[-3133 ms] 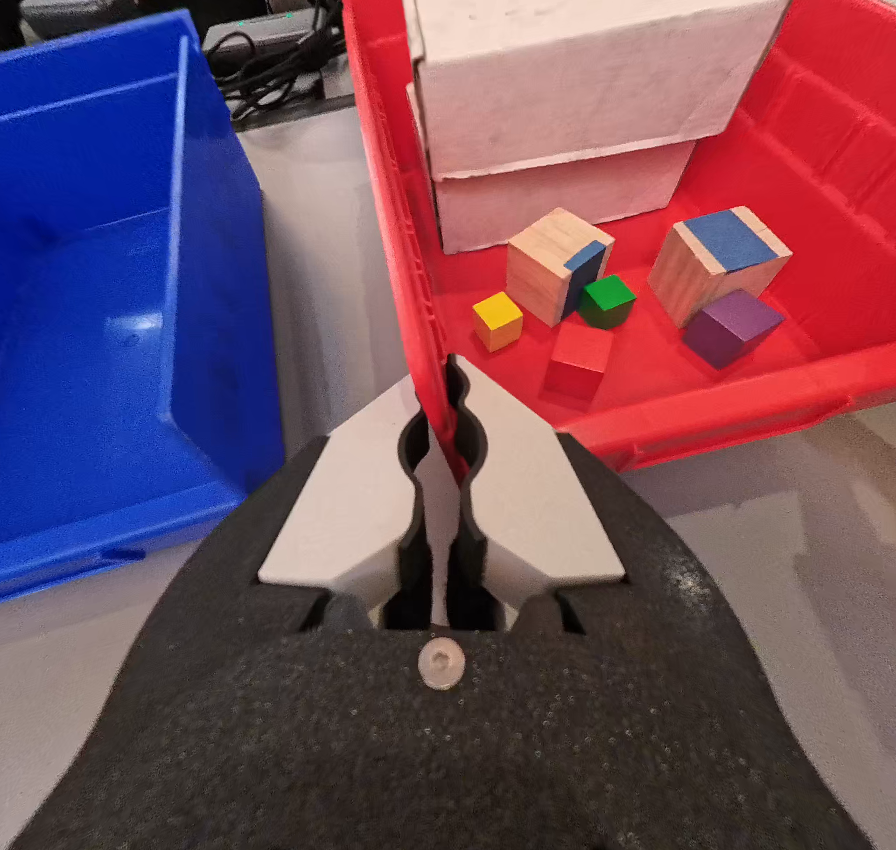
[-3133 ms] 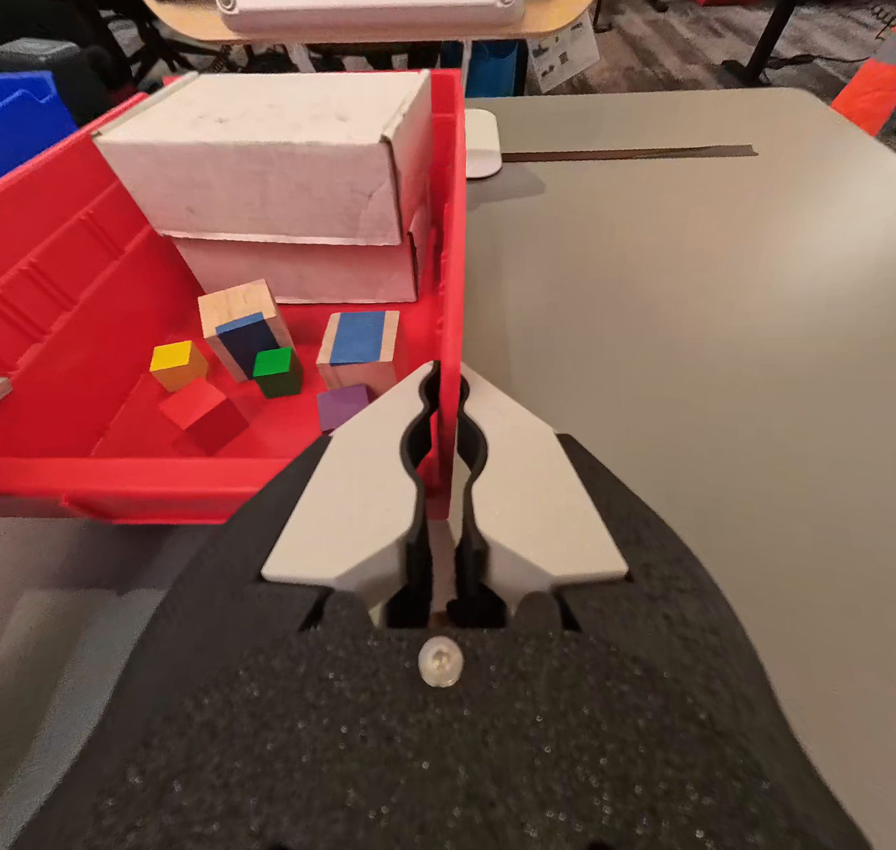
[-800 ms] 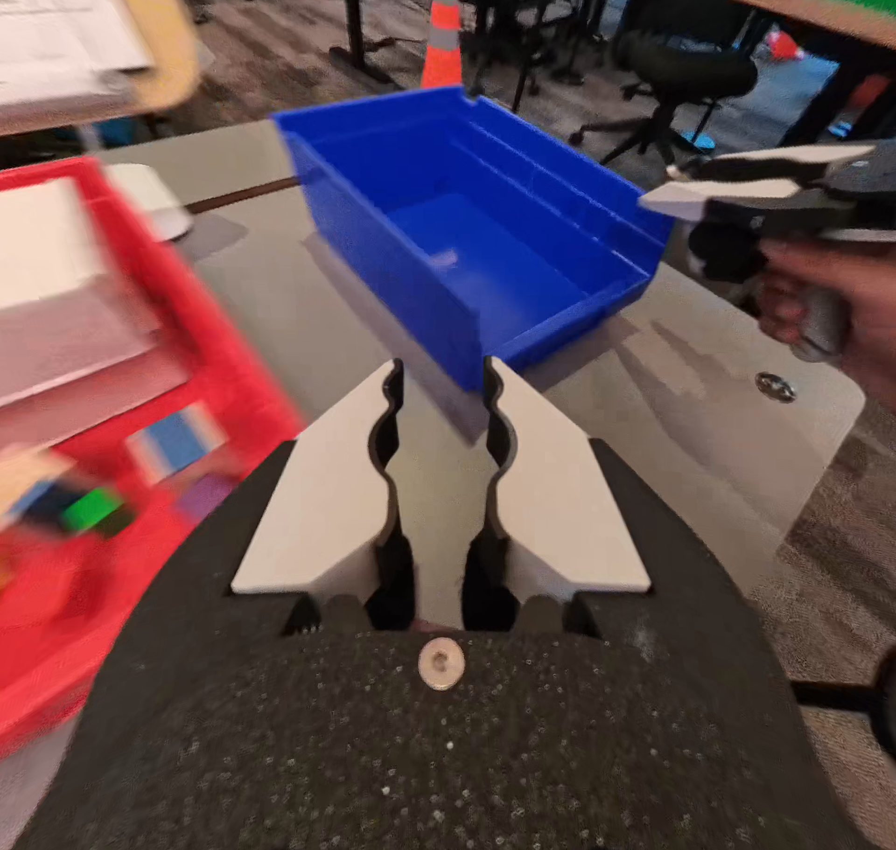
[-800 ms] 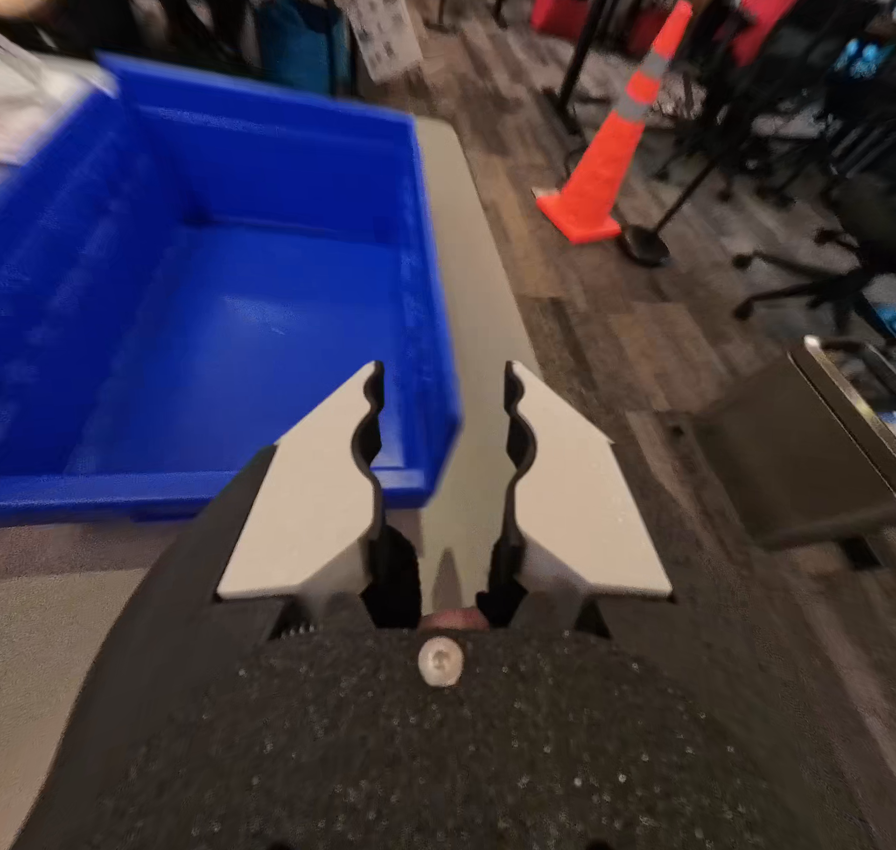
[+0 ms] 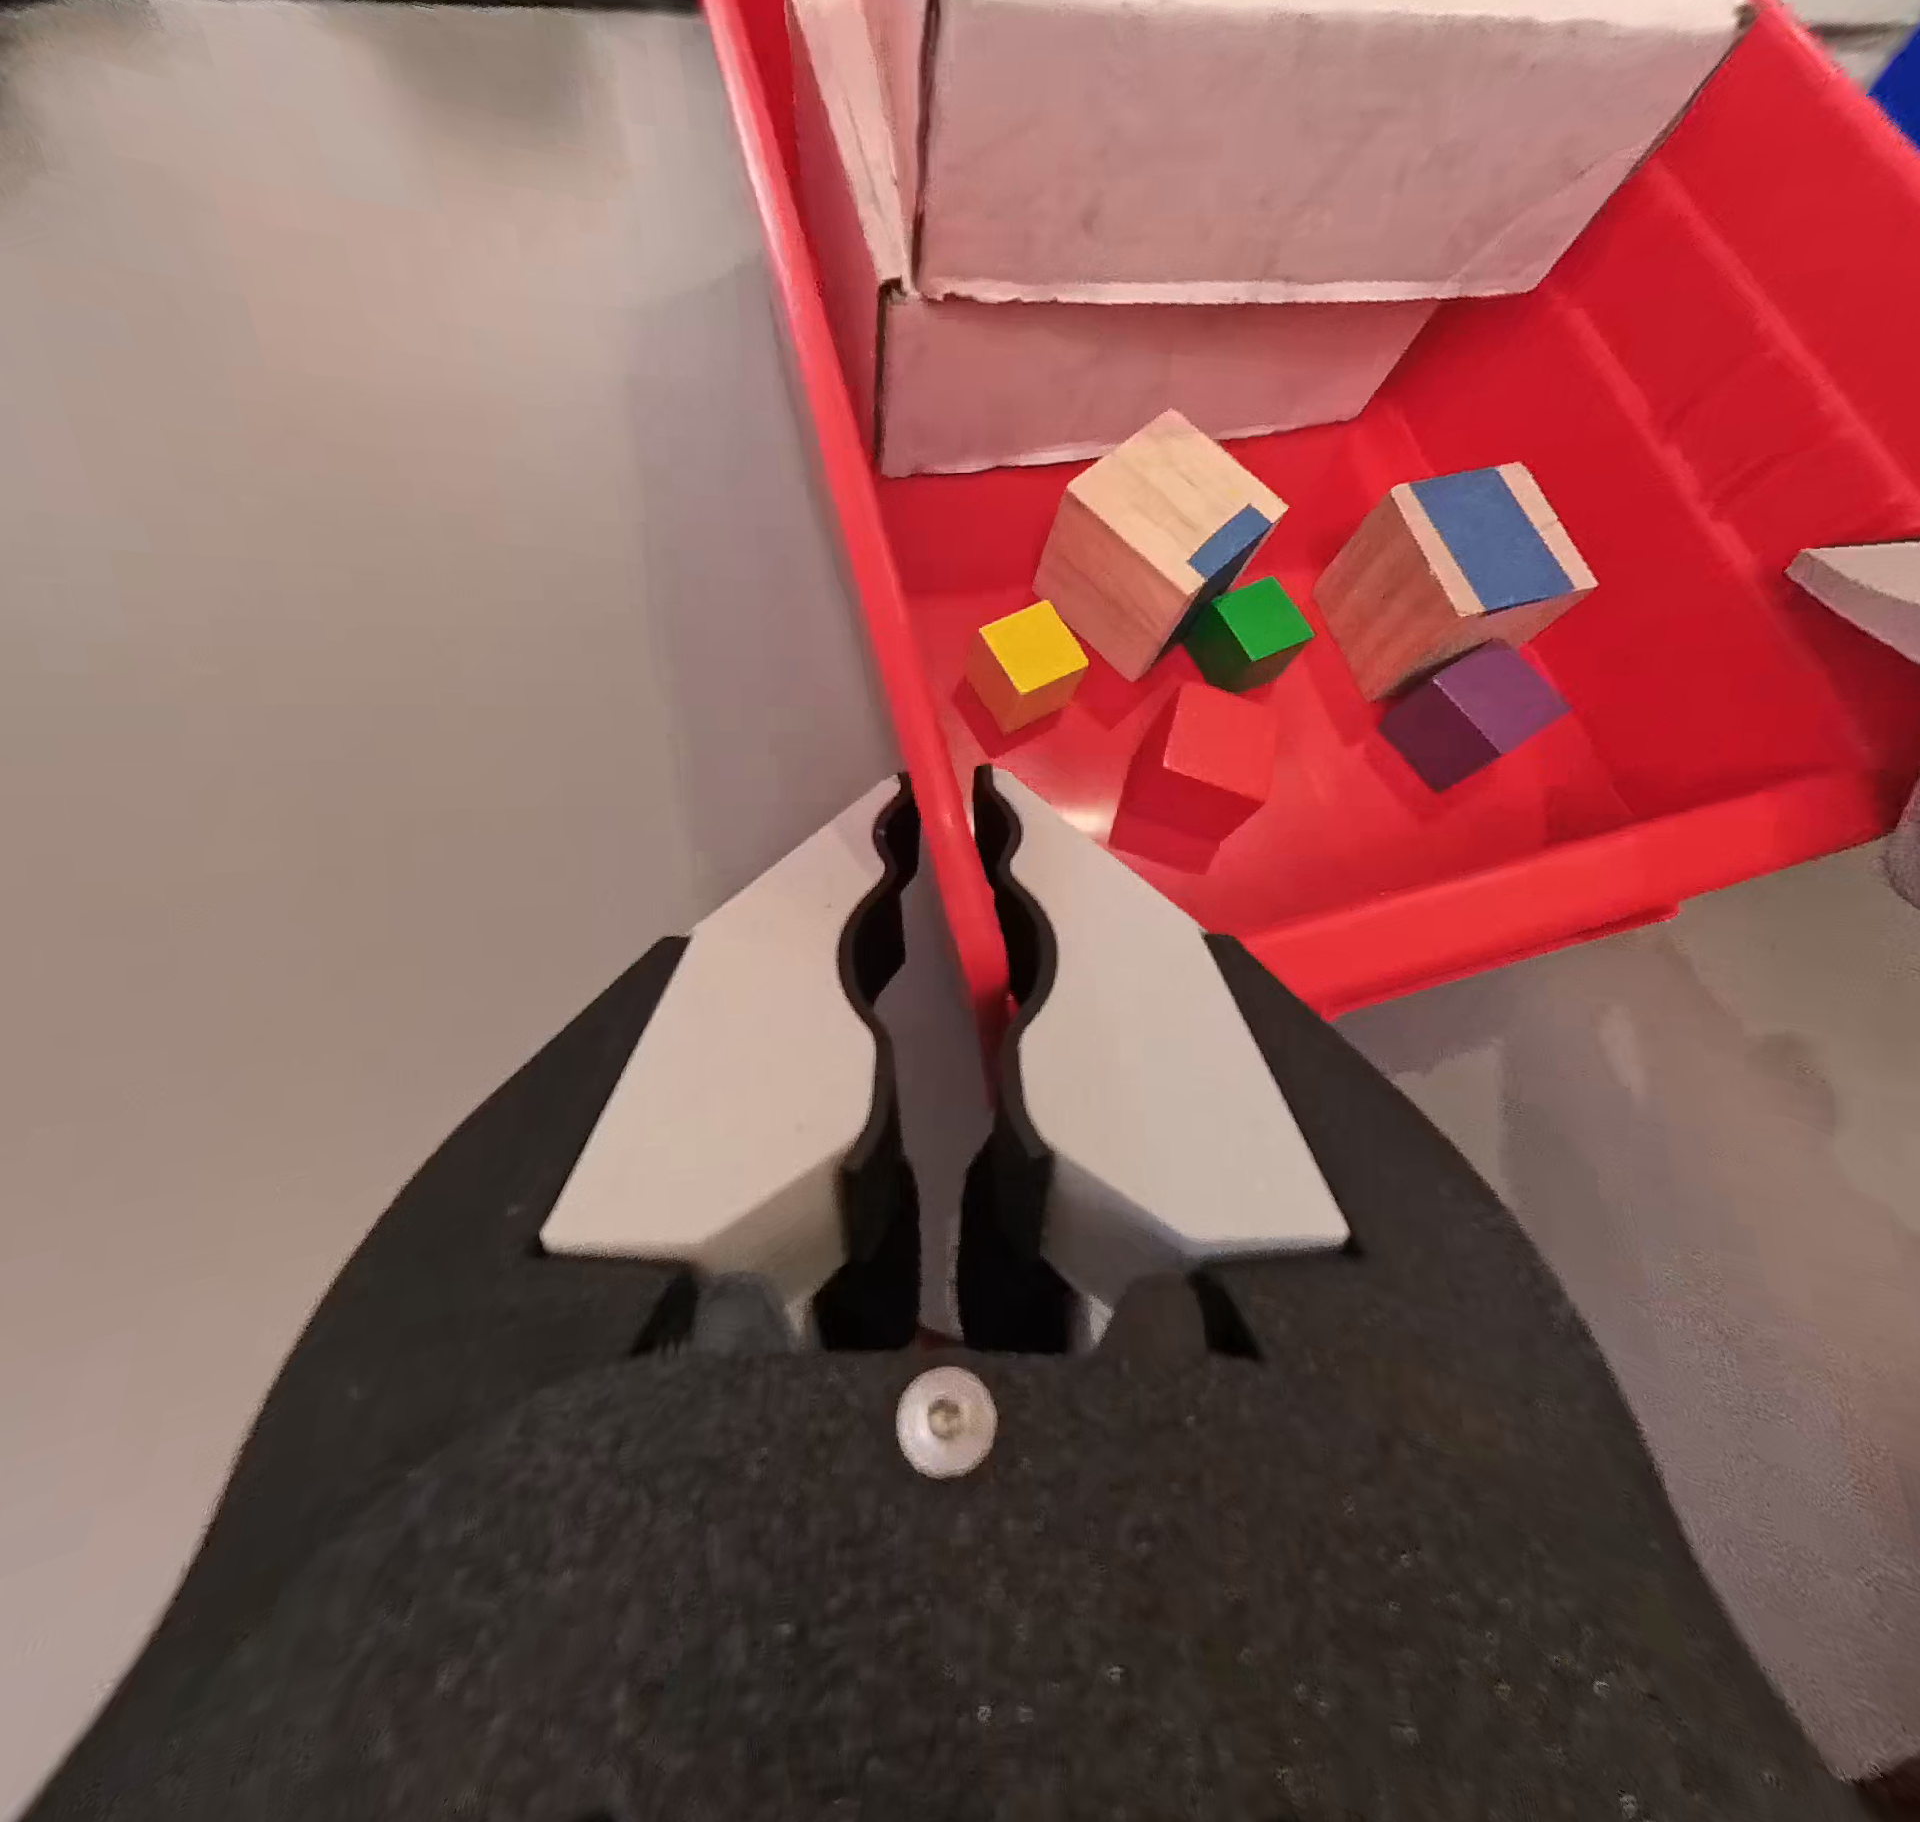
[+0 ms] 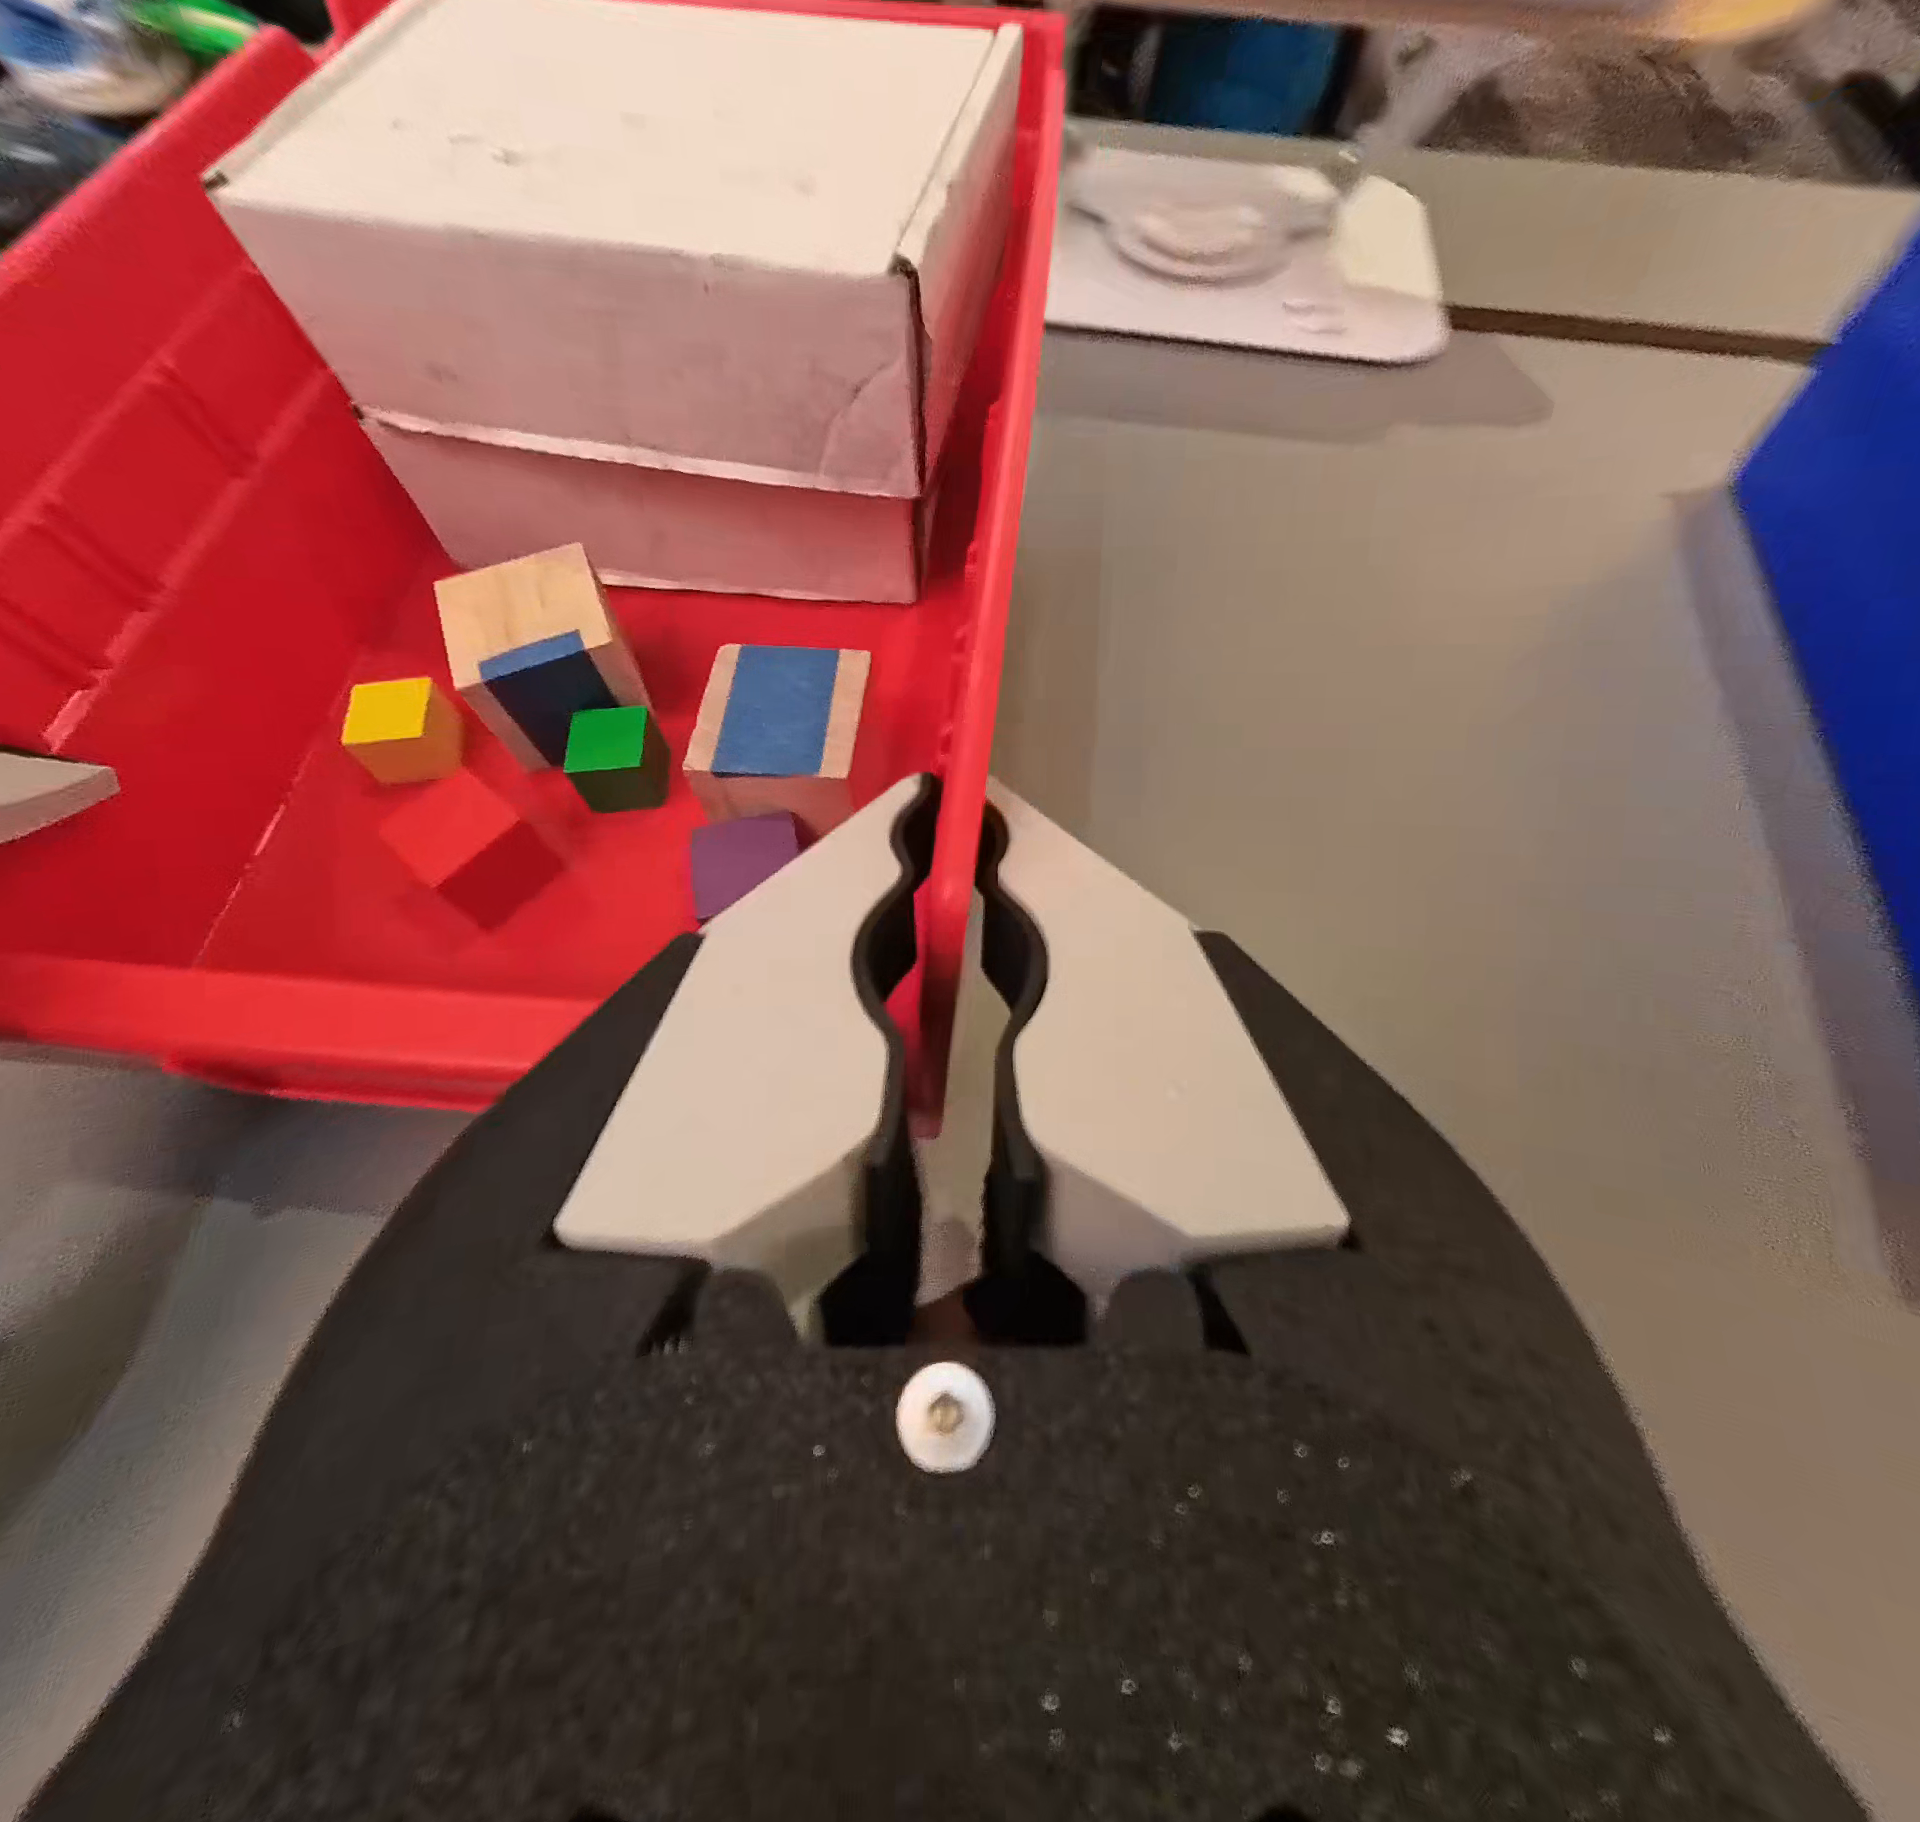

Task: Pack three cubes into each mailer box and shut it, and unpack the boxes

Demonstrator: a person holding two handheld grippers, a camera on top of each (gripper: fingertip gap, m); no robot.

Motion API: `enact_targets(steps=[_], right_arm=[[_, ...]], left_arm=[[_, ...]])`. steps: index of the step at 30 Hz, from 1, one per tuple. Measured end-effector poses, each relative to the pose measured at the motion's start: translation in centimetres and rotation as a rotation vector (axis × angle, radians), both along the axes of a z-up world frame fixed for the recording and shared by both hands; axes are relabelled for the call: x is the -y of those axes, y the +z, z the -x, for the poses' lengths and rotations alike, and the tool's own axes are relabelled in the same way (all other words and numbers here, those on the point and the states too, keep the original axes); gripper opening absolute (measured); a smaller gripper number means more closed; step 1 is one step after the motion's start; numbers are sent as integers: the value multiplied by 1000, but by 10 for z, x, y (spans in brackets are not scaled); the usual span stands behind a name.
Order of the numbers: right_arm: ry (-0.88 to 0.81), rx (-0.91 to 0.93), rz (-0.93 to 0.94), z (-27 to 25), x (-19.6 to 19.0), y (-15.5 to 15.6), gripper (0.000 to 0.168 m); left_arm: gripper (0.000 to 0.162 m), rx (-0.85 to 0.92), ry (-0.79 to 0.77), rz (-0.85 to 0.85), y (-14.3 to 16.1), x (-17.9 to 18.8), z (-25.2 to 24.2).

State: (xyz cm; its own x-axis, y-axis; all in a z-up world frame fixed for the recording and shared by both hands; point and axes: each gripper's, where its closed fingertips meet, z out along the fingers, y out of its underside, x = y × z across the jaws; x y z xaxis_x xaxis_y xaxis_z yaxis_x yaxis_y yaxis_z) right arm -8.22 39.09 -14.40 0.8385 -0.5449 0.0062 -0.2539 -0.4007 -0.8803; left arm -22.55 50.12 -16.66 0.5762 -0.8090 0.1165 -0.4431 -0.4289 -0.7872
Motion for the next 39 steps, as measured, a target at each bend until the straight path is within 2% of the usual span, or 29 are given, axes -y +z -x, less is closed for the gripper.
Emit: enact_targets(steps=[4,8,10,13,16,17,18,19,21,23,26,28,31,33,36,39], right_arm=[[80,18,-20,55,-67,7,4],[67,-4,13,73,-118,-10,4],[66,-43,13,73,-133,-18,4],[90,0,41,72,-140,-15,6],[208,-67,73,79,-134,-14,14],[264,-91,67,82,-125,-6,14],[330,-103,36,84,-114,7,23],[399,-115,12,86,-97,20,23],[467,-118,-19,72,-53,41,33],[452,-135,-50,39,-2,52,35],[335,-154,-120,-35,80,59,45],[253,-70,-192,-94,137,57,54],[100,9,-187,-162,219,38,75],[-64,51,-165,-195,261,21,74],[-237,-82,-164,-214,290,-1,67],[-228,-109,-196,-216,286,3,65]], left_arm=[[3,-48,55,-91,11,-68,58],[1,-101,59,-141,8,-126,77],[2,-122,53,-141,1,-142,77],[2,-105,46,-67,-12,-151,74],[5,-99,26,-38,-11,-149,74],[10,-74,50,-20,-5,-147,77],[28,-35,93,-20,5,-147,83],[40,1,135,-23,16,-144,92],[46,77,220,-34,39,-130,112],[45,161,285,-25,54,-104,126],[43,225,292,-11,49,-58,124],[41,222,268,-50,35,-33,115],[39,128,250,-113,23,-22,107],[39,122,225,-173,26,-25,100],[39,89,194,-123,10,-24,88],[38,69,183,-98,1,-22,81]])
